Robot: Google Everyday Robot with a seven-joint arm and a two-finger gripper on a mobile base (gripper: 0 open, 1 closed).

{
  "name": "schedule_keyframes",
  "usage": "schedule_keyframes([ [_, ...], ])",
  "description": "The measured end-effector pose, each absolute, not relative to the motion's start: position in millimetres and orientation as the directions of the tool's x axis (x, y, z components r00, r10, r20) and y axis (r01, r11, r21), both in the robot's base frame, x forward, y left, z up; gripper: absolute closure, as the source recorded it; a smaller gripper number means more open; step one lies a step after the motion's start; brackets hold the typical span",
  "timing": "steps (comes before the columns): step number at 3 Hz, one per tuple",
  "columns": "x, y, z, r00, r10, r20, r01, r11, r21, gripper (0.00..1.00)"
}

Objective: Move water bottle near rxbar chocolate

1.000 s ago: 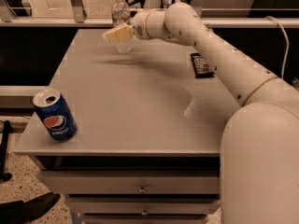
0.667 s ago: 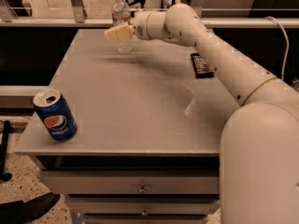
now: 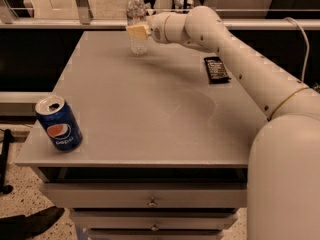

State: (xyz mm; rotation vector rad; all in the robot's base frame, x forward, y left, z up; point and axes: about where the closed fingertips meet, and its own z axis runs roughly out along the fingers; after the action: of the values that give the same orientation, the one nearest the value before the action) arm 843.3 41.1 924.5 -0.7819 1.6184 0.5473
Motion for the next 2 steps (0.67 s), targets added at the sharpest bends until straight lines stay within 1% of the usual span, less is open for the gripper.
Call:
schedule_keyframes([
  [1, 840, 17, 939, -0.048, -0.188, -0.981, -0.724, 0.683, -0.095, 0.99],
  [2, 839, -25, 952, -0.037, -0.207, -0.978, -0.681, 0.721, -0.127, 1.0],
])
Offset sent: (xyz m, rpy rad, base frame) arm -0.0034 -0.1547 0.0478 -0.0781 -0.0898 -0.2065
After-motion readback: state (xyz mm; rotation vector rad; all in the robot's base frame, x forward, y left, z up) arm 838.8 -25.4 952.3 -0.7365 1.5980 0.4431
